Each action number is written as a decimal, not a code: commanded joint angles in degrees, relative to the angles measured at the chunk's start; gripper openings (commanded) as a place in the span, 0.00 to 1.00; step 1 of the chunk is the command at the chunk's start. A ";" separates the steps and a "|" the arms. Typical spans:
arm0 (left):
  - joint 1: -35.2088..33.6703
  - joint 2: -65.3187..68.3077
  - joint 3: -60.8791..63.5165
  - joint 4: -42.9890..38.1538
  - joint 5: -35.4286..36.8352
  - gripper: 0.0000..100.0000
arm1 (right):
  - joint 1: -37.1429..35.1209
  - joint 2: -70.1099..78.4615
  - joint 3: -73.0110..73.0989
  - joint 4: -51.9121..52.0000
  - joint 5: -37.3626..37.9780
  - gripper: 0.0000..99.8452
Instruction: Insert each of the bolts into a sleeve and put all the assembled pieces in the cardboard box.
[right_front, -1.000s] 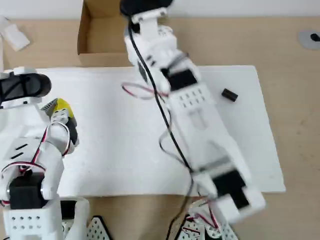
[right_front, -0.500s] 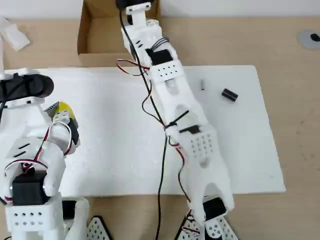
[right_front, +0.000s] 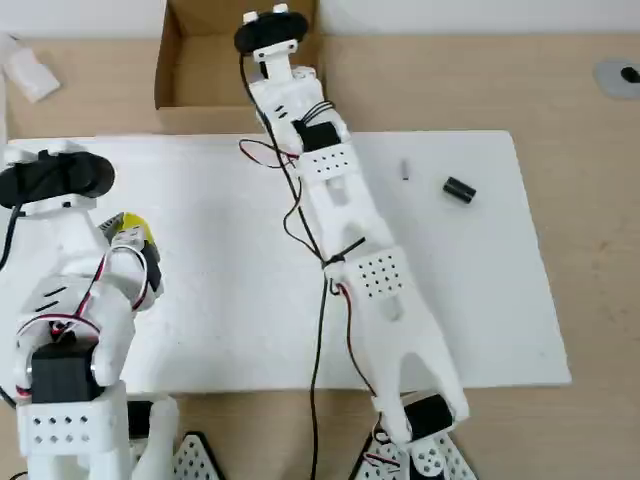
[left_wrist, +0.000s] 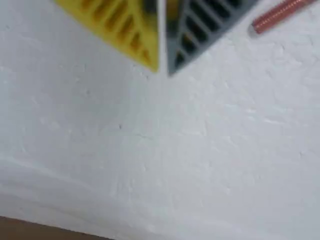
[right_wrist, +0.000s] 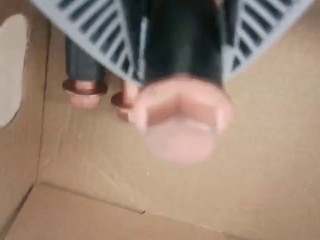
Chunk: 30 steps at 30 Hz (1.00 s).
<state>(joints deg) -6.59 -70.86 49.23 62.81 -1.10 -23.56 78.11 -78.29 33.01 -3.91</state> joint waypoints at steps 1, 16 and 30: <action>-0.44 -0.04 -0.35 0.09 -0.44 0.00 | -0.66 -0.04 -4.35 5.89 4.66 0.04; -4.92 0.66 -2.46 0.88 1.41 0.10 | -1.01 -0.04 -16.48 26.90 7.21 0.47; -23.56 35.47 -24.62 27.69 30.15 0.13 | 1.98 -19.47 -16.66 49.05 1.67 0.46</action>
<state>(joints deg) -29.10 -42.29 30.51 85.85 21.49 -22.77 67.03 -93.05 78.20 -0.48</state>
